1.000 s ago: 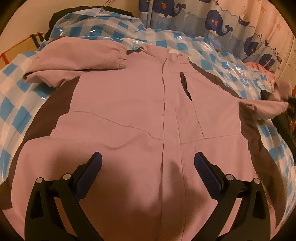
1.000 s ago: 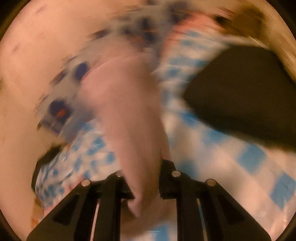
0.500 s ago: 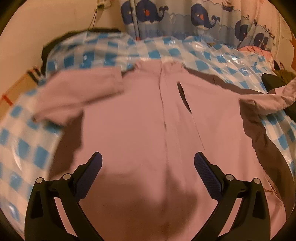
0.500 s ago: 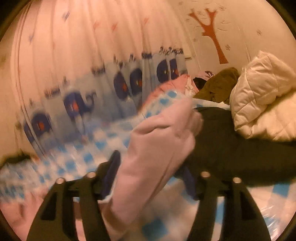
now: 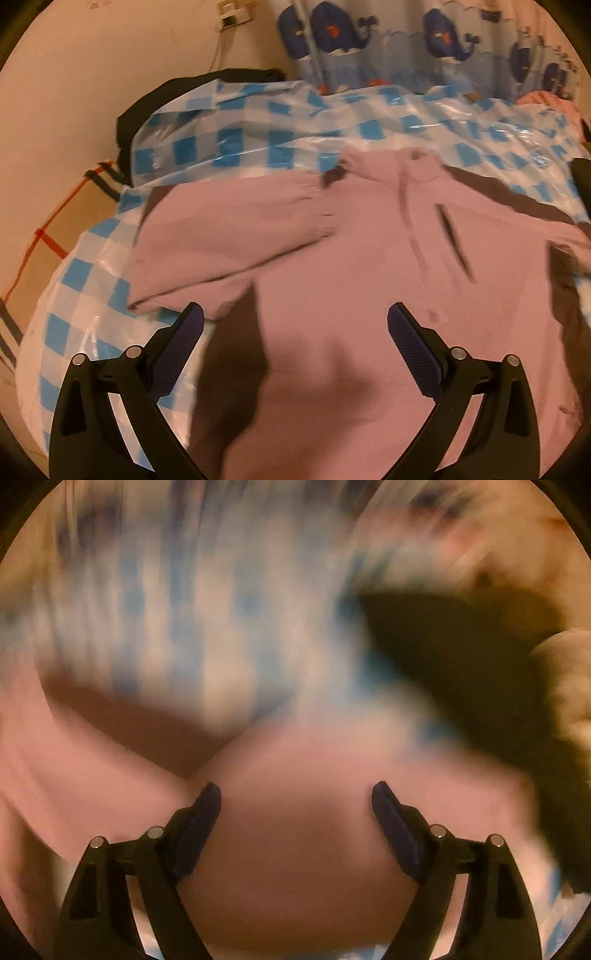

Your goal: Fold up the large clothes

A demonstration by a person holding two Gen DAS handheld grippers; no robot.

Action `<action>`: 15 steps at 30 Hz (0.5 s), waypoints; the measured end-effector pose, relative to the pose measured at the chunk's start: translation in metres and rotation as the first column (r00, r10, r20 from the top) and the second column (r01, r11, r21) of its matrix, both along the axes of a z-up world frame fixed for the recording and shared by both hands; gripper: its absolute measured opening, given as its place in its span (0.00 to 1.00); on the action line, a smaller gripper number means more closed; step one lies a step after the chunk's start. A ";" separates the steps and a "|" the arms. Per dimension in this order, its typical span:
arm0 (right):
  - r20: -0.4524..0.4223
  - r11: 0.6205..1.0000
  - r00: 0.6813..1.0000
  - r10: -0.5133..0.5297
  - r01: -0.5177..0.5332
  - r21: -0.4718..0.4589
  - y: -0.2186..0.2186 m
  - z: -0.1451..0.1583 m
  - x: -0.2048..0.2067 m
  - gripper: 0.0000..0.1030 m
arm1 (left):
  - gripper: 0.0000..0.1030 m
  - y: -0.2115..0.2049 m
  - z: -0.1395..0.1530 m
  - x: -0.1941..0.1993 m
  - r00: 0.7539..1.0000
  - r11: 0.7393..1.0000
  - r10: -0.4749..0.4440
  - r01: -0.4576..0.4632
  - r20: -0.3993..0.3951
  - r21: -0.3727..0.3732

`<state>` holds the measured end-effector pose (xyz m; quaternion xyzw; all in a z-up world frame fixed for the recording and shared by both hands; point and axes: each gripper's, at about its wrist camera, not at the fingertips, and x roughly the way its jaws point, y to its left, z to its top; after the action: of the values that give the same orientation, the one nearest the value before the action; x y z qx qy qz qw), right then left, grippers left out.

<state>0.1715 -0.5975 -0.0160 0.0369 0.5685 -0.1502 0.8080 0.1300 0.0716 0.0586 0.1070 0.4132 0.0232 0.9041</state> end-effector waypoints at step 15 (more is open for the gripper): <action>0.370 0.996 0.928 0.034 -0.064 0.069 0.073 -0.002 -0.041 0.93 | 0.93 -0.049 -0.098 0.114 0.965 0.684 -0.260 0.171 0.018 0.710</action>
<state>0.1301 -0.5241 -0.0178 0.0825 0.4132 -0.0974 0.9016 0.2444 0.0224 -0.0394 0.4888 0.3040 0.0780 0.8140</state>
